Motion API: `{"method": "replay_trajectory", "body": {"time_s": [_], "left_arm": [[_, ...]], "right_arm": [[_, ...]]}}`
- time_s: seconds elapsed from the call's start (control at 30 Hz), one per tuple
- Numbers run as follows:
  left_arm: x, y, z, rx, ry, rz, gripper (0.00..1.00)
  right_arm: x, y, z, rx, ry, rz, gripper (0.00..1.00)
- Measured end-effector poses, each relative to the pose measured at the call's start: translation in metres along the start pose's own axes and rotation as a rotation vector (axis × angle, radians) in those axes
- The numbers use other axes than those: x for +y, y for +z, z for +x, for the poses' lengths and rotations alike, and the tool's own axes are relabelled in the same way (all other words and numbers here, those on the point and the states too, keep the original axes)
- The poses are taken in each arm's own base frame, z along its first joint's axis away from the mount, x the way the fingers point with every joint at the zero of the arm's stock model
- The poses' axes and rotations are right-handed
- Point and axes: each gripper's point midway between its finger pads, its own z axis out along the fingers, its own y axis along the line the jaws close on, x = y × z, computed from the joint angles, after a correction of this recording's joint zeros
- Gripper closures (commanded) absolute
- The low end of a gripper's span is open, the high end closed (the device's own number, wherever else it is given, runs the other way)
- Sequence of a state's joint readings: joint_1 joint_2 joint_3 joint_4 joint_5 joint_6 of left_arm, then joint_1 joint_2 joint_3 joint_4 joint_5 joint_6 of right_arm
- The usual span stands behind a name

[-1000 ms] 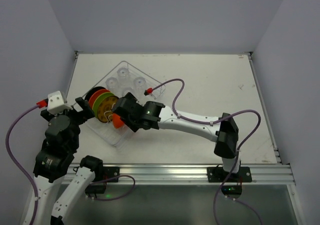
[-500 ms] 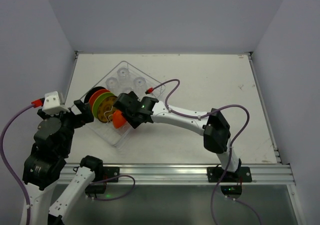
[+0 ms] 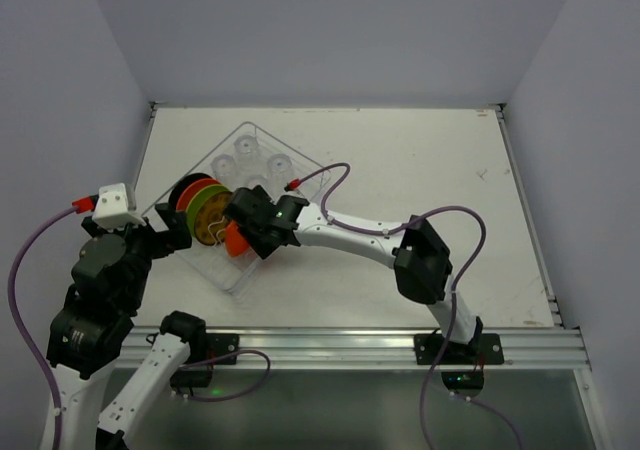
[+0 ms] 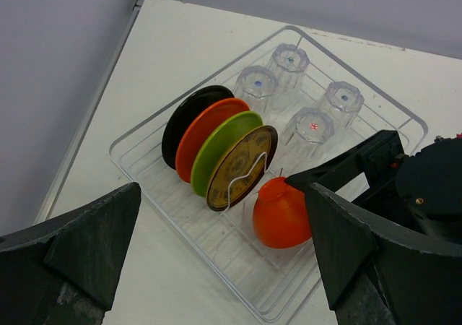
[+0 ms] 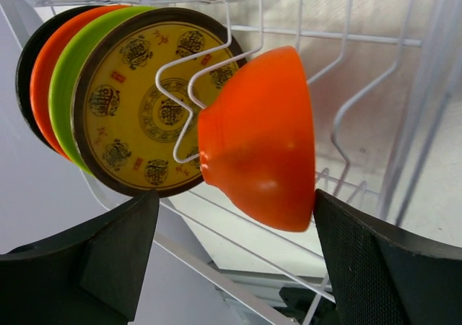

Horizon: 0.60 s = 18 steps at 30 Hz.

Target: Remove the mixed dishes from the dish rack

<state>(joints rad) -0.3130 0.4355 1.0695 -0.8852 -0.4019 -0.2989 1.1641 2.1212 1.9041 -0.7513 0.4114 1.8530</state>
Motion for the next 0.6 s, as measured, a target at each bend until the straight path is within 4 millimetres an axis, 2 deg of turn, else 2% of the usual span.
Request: {"method": "replay_trajectory", "body": {"time_s": [0.23,0.6], "left_arm": [[-0.001,0.000,0.000,0.002,0.005,0.006,0.00],[-0.004,-0.001,0.001,0.006,0.005,0.027,0.00]], "right_arm": [[0.005,0.018,0.000,0.023,0.011,-0.065,0.11],[0.014,0.012,0.003,0.097,-0.010,-0.220,0.10]]}}
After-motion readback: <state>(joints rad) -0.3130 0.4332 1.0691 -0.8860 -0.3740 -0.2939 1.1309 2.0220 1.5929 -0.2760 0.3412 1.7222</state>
